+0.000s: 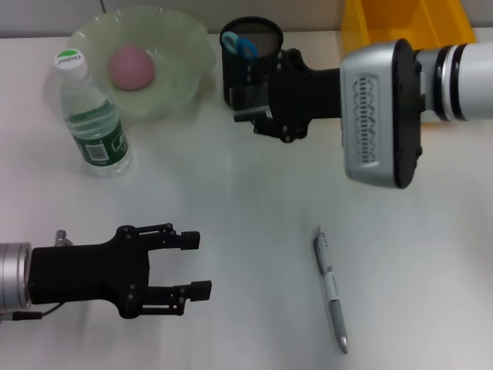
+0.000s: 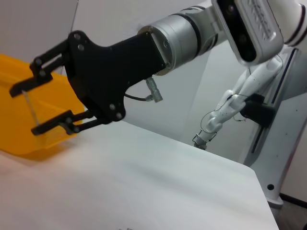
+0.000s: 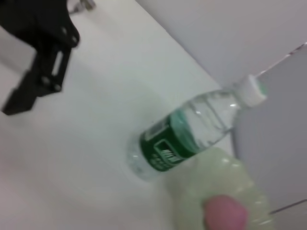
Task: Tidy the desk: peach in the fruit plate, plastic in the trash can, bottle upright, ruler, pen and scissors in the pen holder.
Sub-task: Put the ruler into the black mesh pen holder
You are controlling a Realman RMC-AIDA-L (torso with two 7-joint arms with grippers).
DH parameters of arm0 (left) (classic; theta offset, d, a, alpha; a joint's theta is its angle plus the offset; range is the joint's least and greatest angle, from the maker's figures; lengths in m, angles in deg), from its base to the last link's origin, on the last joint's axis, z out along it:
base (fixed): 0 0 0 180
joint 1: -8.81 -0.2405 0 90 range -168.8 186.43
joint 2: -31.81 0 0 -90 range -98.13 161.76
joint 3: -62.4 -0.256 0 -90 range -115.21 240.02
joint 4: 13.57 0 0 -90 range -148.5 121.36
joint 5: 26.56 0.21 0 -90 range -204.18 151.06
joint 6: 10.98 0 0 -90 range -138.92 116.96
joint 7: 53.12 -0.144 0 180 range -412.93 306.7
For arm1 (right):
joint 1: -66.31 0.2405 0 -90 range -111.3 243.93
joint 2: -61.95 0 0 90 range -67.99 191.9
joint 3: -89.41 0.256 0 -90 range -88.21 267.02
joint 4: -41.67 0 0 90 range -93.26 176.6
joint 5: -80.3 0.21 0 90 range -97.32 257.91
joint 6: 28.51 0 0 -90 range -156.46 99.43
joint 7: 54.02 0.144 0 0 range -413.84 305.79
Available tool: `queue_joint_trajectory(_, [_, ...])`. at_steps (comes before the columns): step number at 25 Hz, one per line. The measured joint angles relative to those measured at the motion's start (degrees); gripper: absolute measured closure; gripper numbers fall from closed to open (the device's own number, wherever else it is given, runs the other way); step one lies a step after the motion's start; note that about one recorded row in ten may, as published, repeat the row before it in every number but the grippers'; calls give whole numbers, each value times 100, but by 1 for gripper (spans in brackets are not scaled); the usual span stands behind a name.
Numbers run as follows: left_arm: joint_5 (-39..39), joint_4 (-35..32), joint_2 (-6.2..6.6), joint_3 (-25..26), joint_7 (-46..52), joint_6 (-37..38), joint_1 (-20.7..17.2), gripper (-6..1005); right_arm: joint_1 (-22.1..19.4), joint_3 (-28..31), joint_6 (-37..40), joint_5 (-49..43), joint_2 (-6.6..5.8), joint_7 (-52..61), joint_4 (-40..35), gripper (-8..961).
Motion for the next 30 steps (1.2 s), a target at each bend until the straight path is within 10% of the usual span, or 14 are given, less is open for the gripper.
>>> queue_joint_trajectory(14, [1,0,-24,8,42,8,23,214,1,-541,-1106,4739,-19,-4166,1054,551])
queue_joint_trajectory(30, [1,0,-61,1,42,13,45,214,1575,-513,-17,8266,-16,-5821,4148,527])
